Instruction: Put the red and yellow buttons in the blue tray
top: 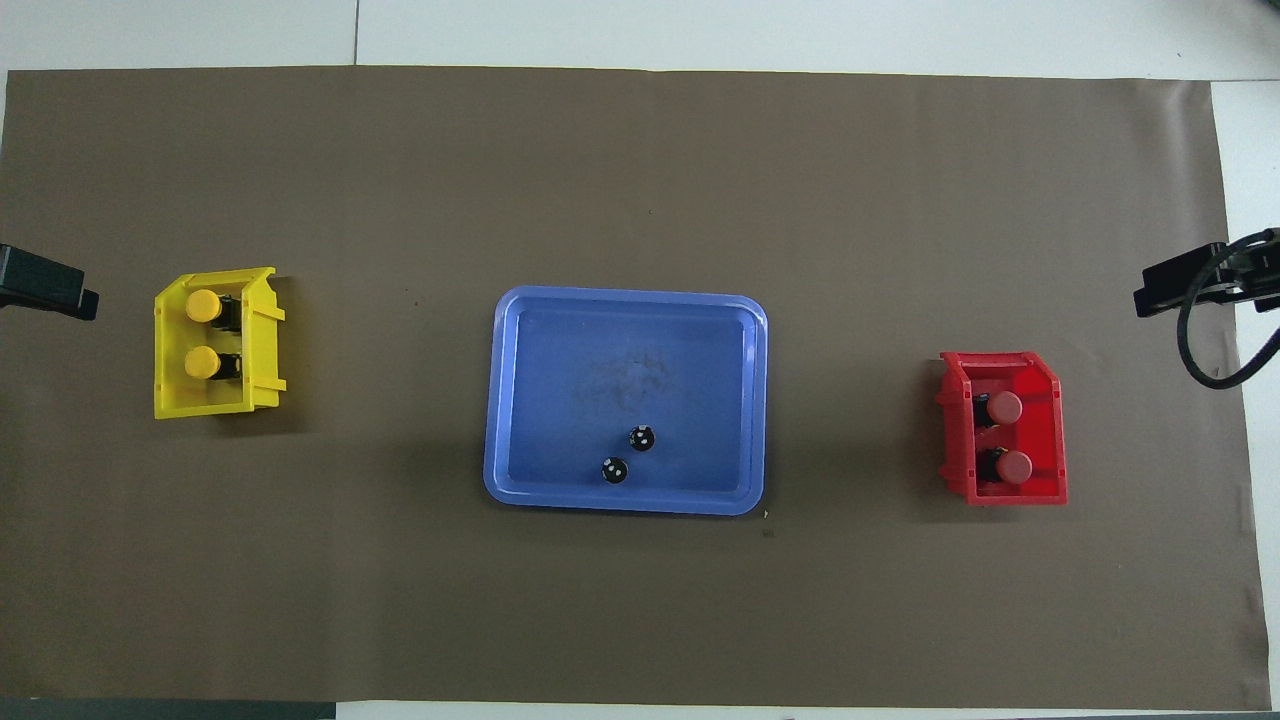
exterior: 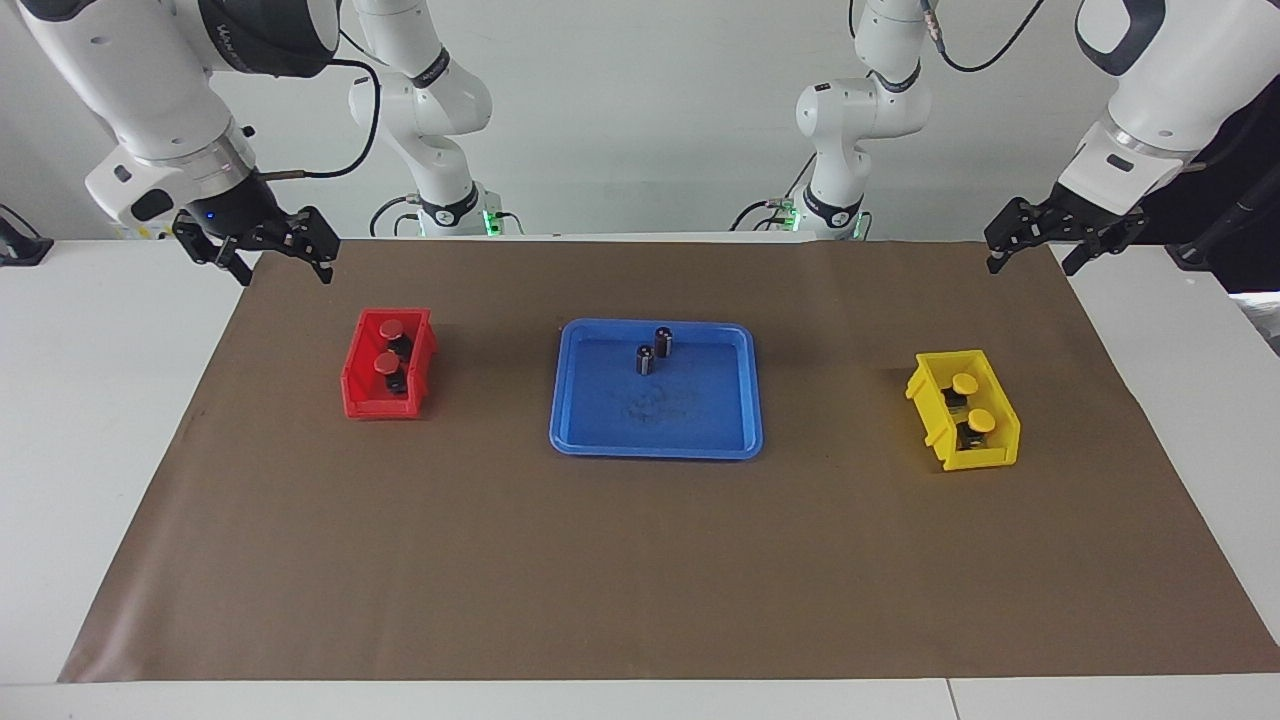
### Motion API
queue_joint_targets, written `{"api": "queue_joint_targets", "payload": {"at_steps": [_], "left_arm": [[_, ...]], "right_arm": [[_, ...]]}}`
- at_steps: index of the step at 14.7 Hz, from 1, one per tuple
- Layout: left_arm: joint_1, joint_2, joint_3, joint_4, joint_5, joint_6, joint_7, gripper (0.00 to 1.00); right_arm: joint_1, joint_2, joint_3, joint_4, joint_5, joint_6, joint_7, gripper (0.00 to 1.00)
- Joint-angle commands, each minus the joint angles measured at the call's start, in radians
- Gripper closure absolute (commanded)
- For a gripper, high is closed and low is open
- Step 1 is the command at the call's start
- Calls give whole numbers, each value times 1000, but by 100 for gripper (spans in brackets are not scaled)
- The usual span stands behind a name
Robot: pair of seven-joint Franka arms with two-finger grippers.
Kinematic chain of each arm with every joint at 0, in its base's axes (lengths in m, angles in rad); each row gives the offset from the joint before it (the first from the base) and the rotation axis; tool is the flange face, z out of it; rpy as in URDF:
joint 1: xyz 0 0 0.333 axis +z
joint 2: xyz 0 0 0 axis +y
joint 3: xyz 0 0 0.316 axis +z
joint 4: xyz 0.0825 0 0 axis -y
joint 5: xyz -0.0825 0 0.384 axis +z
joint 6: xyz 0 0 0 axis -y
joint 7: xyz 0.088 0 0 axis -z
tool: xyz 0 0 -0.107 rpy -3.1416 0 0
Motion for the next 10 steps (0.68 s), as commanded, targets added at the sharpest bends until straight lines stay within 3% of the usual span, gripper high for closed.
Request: {"api": "queue_joint_targets", "payload": {"at_steps": [1,10], "left_arm": [[35,-23,1,-35,-21,42,20,0],[37,-32,3,-59,-21,37,20,0]], "right_arm": [[6,-5,-2,-9,-1,7,17,0],[4,-10,-2,-25,-1,10,17,0]]}}
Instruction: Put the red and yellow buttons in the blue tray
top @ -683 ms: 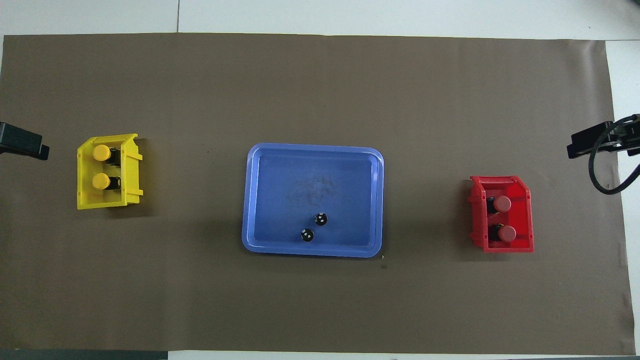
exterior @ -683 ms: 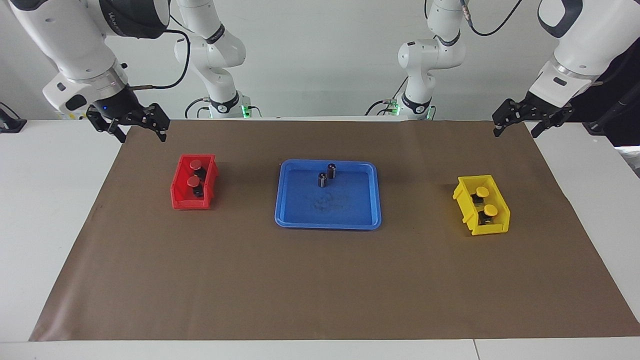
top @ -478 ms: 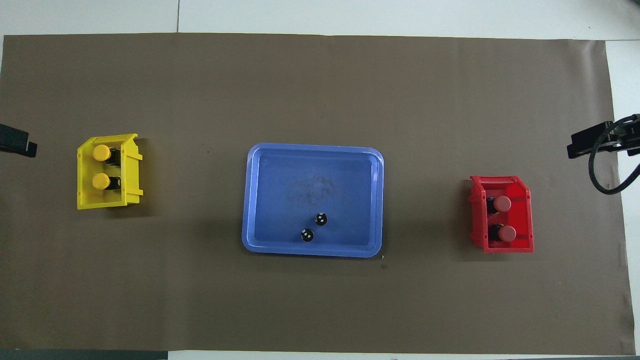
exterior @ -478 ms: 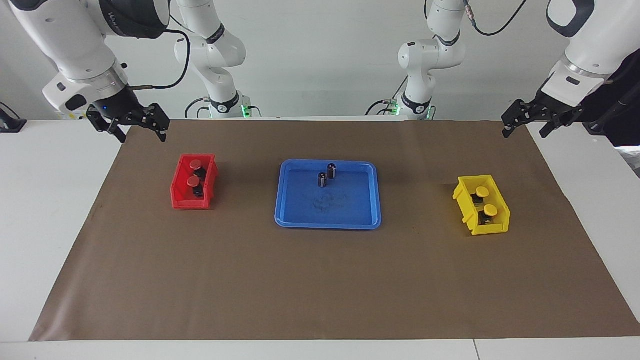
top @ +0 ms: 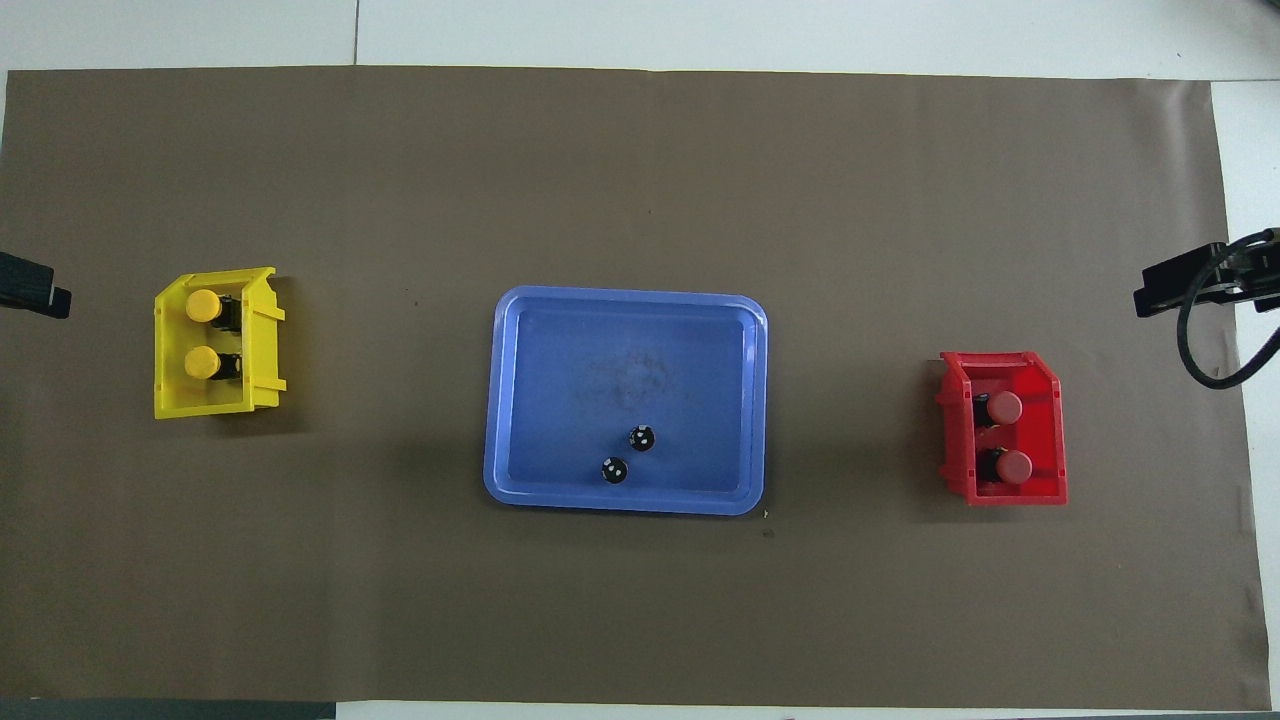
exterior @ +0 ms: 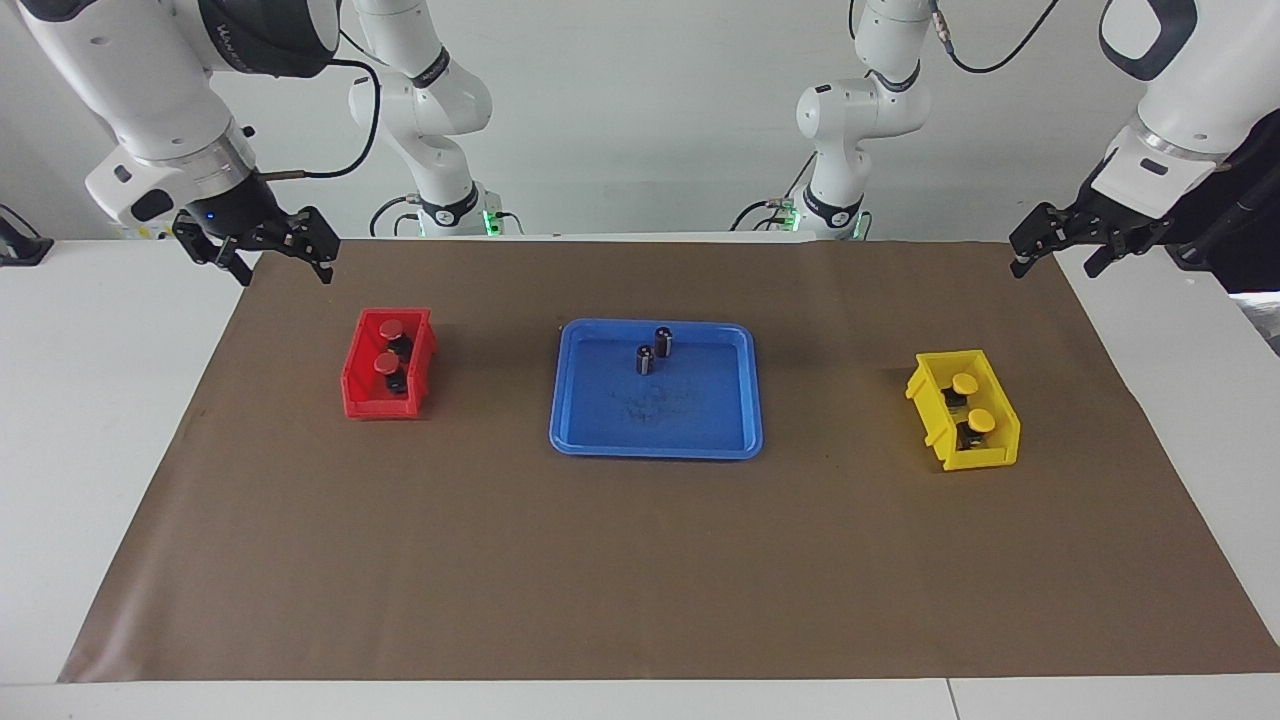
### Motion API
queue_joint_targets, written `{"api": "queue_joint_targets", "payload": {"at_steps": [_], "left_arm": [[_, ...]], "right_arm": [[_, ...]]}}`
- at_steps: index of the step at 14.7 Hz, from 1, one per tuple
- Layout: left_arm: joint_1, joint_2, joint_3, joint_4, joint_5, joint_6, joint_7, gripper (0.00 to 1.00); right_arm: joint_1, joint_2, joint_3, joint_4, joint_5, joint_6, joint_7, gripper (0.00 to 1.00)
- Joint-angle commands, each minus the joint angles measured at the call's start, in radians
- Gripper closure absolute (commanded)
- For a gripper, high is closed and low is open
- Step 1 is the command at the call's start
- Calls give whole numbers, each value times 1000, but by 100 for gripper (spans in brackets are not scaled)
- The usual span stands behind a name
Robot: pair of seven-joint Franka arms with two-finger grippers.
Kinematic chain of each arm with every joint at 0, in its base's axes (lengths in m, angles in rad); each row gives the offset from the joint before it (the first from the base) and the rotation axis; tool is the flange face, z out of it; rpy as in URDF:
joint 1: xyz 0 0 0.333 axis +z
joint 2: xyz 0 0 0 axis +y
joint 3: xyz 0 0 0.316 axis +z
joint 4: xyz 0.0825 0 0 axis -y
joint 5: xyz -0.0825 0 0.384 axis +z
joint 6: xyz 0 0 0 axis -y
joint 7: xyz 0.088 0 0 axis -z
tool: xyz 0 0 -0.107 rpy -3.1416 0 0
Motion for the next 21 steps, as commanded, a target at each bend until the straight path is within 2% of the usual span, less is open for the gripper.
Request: {"api": "queue_joint_targets", "payload": {"at_steps": [1,5,10,13,17,19,21], "left_arm": [[9,-38,0,-53,-20,28,16,0],[11,-38,0,-55,-20,36,17,0],[11,-38,2,-58,-20,37,39,0],[11,-40,2,-59,-20,43,39,0],[11,-40,2,-59,-20,45,39,0],[11,-40,2,-59,-20,53,37,0],[9,-40,2,-61,-20,50,36,0]], "right_arm": [[4,-13,-2,-31,-1,13,15,0],[3,-20,-2,-60,0,31,9,0],[-16,-75,-3,-216,39,120,-8,1],[-17,-94,-5,-424,39,309,-41,10],[-31,-125,-7,-682,40,562,-77,18],[-14,-109,-5,-732,40,660,-75,20],[-14,-93,-5,-747,40,677,-83,22]]}}
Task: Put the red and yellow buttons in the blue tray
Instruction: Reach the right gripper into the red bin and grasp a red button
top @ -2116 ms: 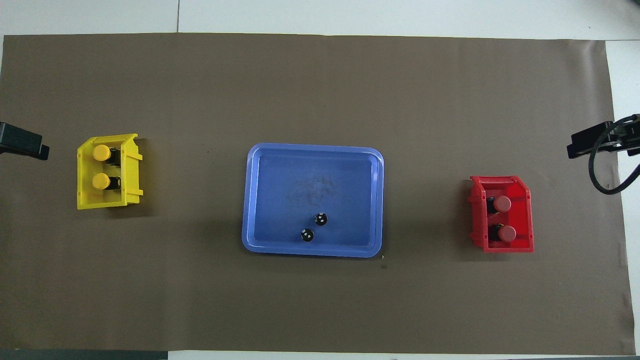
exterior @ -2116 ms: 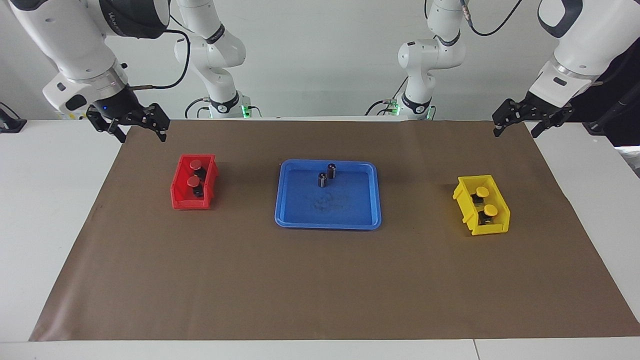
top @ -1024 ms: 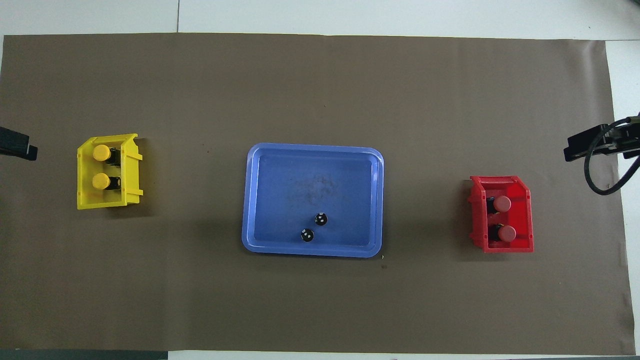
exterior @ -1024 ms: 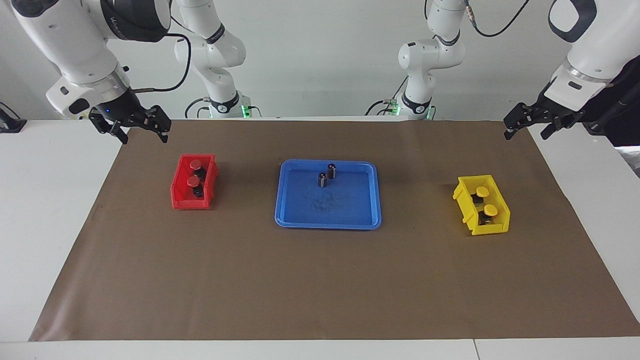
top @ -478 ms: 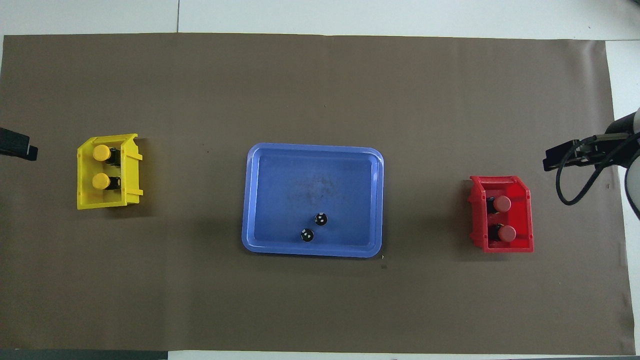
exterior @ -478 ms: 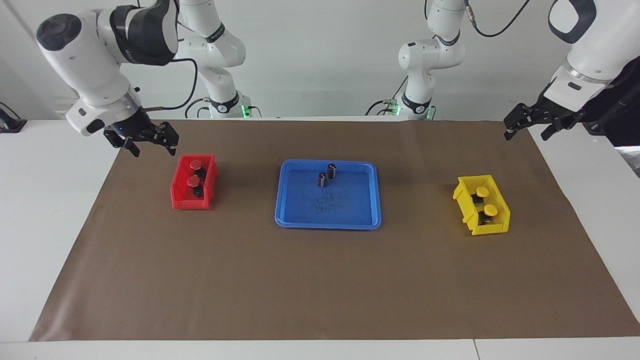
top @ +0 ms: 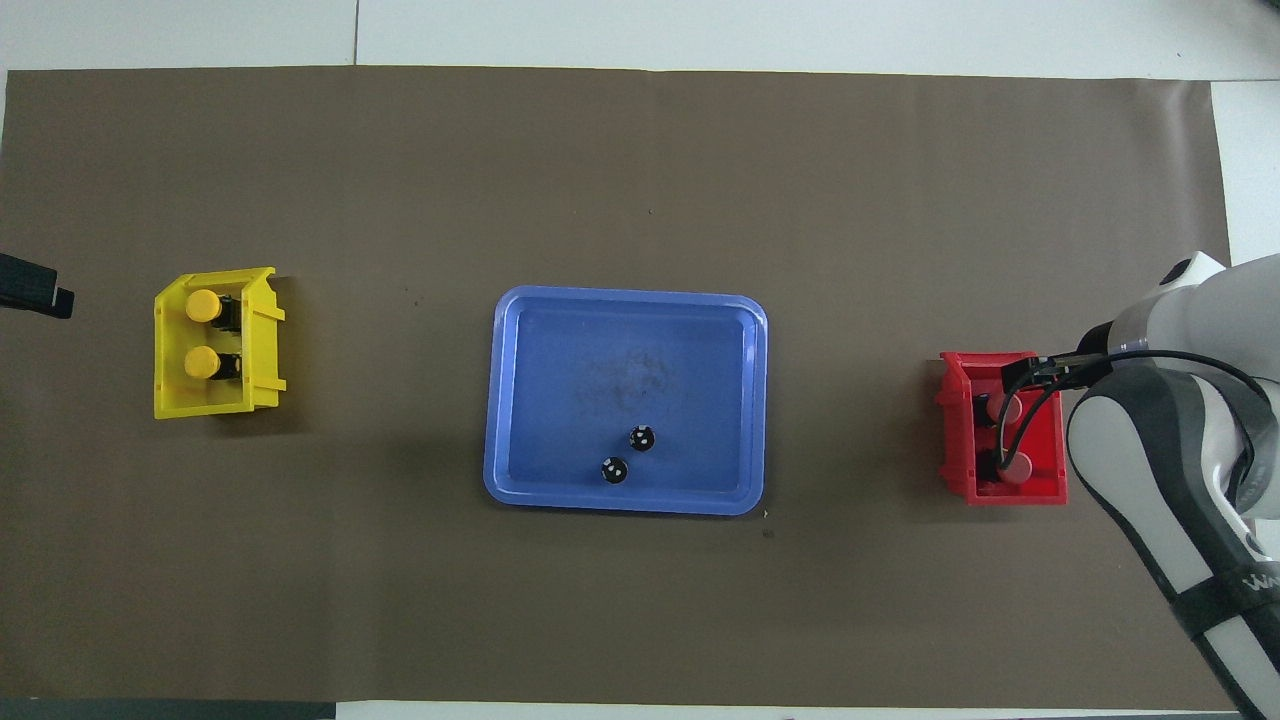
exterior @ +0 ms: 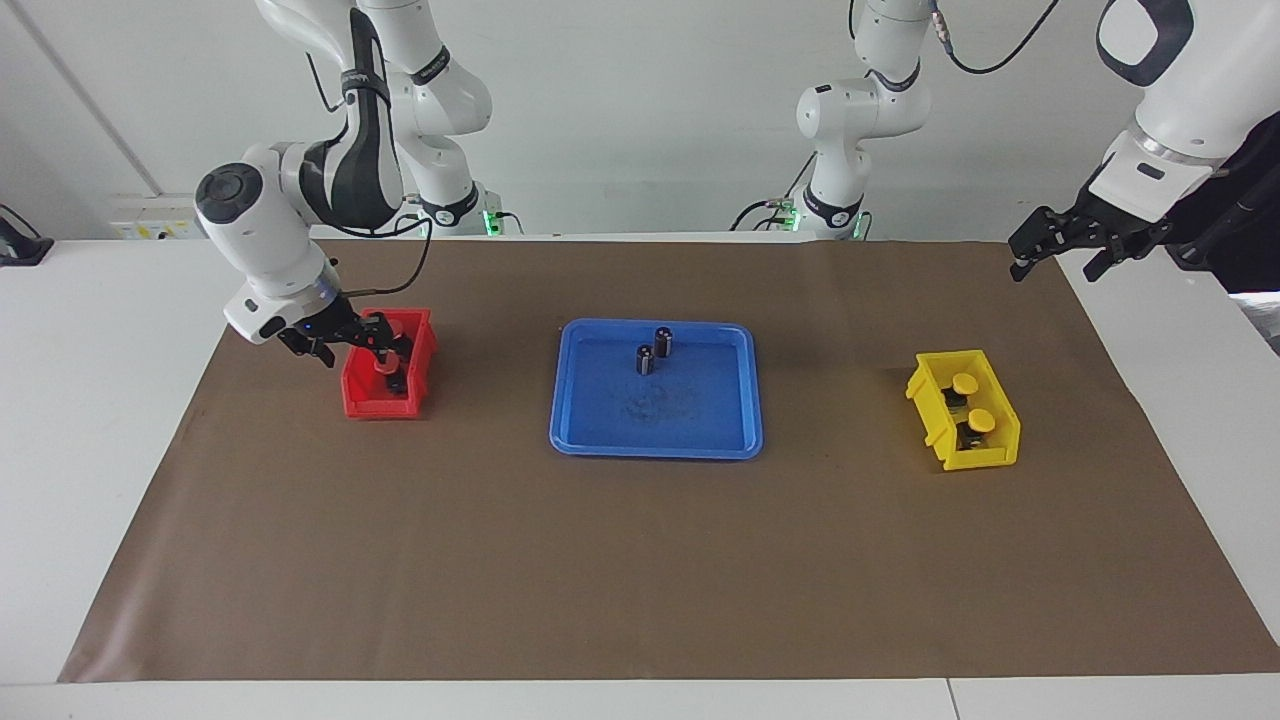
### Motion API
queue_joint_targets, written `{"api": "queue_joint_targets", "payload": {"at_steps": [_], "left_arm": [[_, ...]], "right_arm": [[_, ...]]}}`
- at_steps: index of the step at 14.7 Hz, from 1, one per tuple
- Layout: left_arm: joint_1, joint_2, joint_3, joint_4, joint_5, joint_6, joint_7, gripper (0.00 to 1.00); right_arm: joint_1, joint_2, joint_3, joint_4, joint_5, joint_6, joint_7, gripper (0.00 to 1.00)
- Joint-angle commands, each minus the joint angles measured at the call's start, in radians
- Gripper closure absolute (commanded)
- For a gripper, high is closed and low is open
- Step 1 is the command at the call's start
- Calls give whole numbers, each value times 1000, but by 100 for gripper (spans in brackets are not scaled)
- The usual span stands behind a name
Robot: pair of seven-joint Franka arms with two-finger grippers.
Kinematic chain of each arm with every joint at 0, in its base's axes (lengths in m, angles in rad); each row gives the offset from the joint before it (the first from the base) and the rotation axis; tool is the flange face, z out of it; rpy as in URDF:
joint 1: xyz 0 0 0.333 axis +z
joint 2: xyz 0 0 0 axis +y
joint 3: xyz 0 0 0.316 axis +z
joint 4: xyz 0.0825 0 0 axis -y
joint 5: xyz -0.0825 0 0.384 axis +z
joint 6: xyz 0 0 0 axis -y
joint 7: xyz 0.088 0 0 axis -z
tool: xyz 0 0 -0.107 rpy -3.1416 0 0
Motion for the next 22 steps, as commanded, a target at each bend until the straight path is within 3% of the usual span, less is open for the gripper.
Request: {"api": "queue_joint_targets", "payload": {"at_steps": [1,5,22], "left_arm": [[6,-35,2,-47,-20,27,18,0],[6,-48,2,-68,-20,30,22,0],[-28,-42,-10,-55,-21,30,56,0]], "right_arm": [[-2,-29,2,-57,19,31,-34,23],[-1,-32,2,-64,19,33,-37,28],[33,-25,2,-95,18,105,-106,28]]}}
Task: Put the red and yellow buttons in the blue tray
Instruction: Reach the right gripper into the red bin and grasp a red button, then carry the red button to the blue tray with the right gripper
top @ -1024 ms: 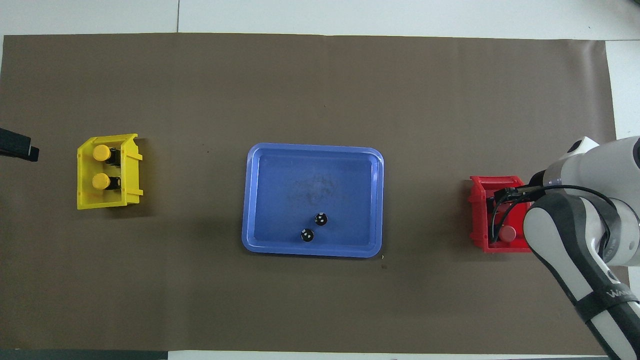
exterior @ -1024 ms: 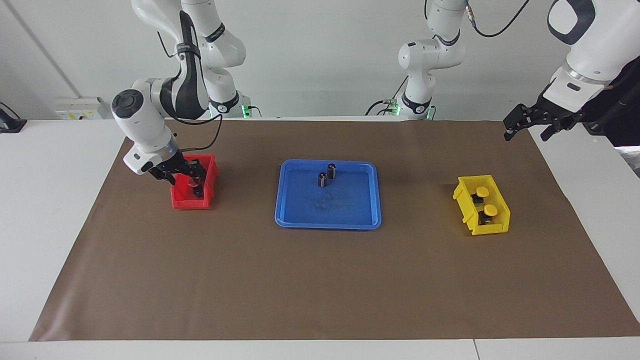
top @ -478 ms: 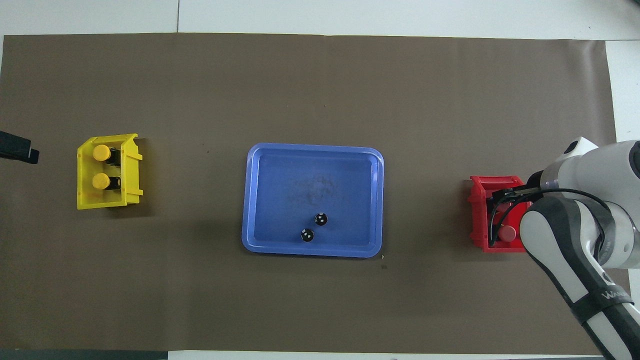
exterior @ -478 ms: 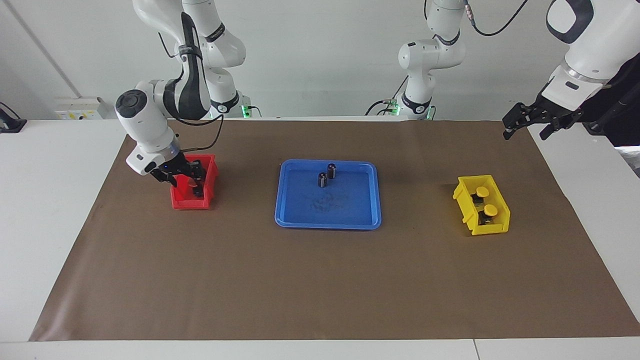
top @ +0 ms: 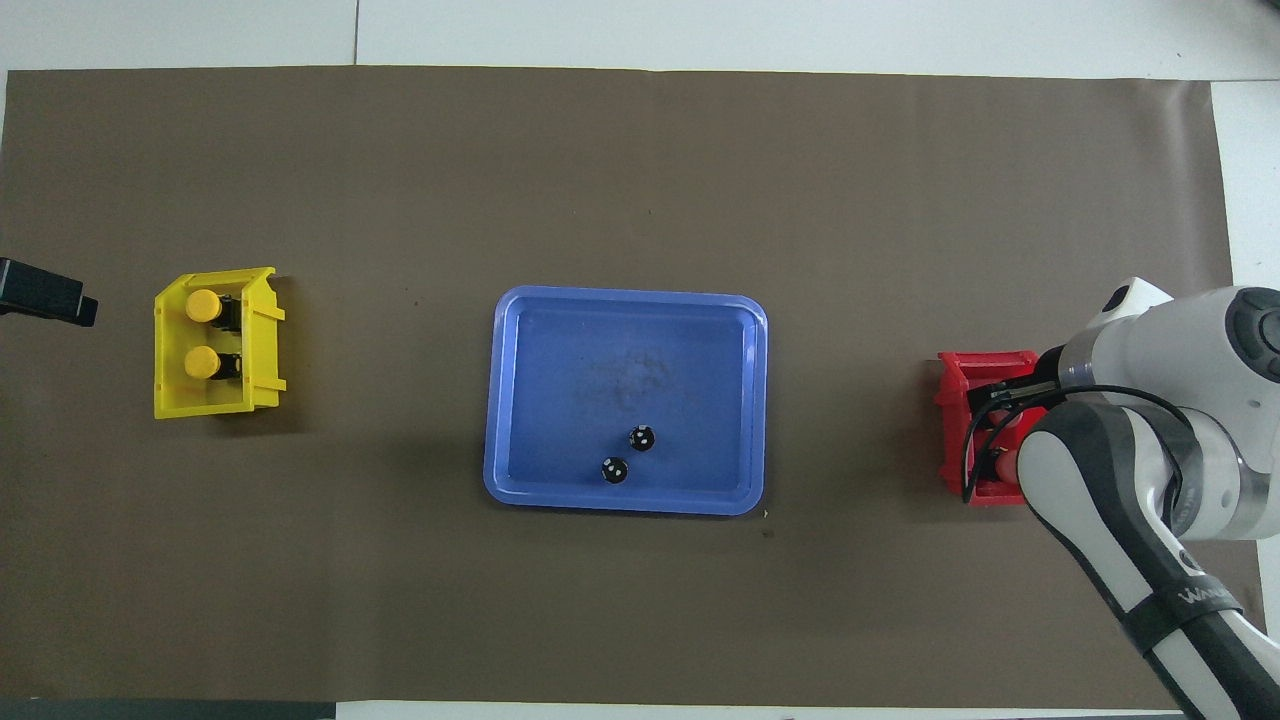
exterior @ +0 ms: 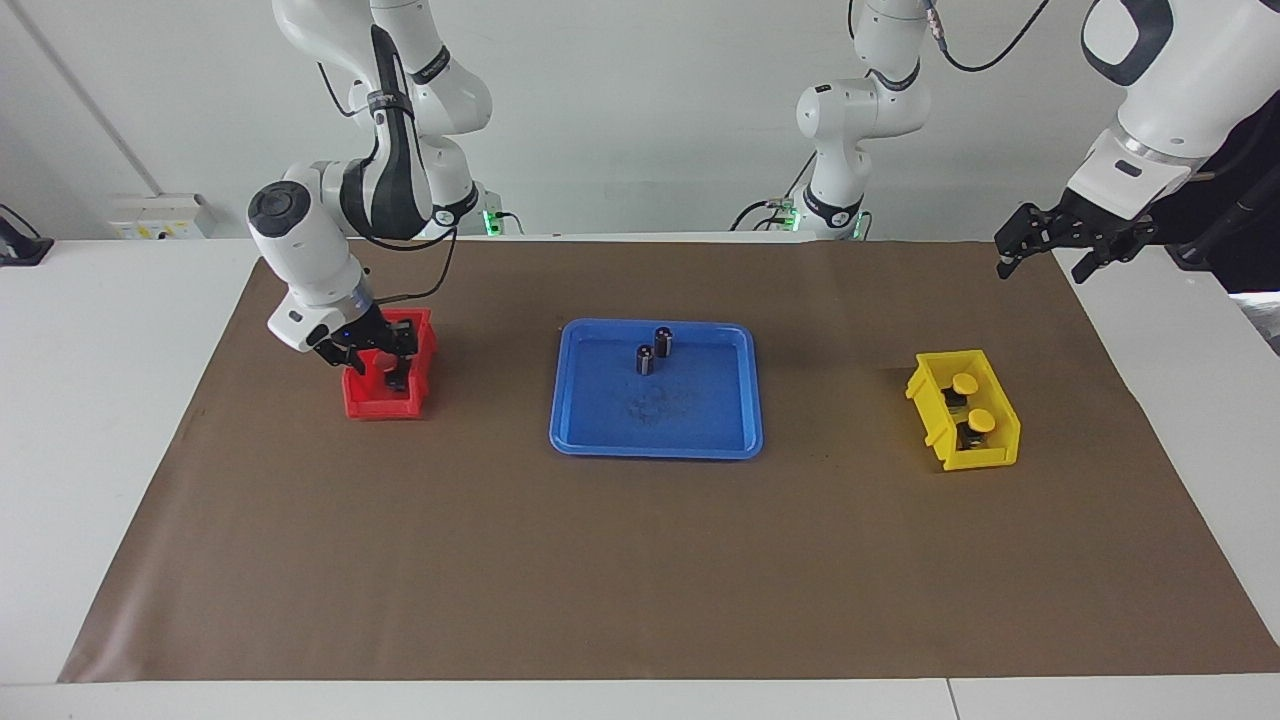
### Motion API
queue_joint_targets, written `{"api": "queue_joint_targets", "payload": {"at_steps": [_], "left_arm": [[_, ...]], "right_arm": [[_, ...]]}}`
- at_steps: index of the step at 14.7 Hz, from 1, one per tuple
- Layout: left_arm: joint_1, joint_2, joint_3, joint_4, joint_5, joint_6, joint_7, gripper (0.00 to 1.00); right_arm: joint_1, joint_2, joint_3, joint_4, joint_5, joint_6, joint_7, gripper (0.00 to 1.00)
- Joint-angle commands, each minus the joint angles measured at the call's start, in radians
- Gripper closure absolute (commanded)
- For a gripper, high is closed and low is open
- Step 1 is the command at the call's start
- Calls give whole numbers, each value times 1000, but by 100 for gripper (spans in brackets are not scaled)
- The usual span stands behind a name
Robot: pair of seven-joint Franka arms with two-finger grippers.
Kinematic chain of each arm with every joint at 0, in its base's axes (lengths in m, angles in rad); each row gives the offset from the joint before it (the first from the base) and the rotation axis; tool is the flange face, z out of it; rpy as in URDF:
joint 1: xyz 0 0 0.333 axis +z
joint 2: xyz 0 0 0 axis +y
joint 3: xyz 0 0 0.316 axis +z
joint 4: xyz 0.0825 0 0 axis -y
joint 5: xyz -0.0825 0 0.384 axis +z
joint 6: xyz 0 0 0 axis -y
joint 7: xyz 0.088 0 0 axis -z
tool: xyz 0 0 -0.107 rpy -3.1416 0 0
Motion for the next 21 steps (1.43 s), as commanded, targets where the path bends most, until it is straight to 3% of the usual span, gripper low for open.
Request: {"api": "queue_joint_targets", "payload": {"at_steps": [1,4,9,14,19,21], "left_arm": [[-7,-22,7,-26,-18,27,11,0],[-7,-23,7,-32,-18,42,11,0],[-7,-28,7,-38,-18,41,7,0],[-7,-28,7,-38,-18,39,7,0],[-2,-40,7,-65,-18,41,7,0],[-4,-45,7,-71,-18,44,7,0]], "right_arm": [[-8,-17,-3,-19,15,25,-43,28],[-11,-18,-3,-24,15,29,-60,29],[-14,-27,-3,-67,15,63,-66,40],[-15,-21,-3,-36,15,30,-83,77],[-3,72,-5,323,3,-346,-96,77],[30,123,12,463,3,-429,-42,77]]}}
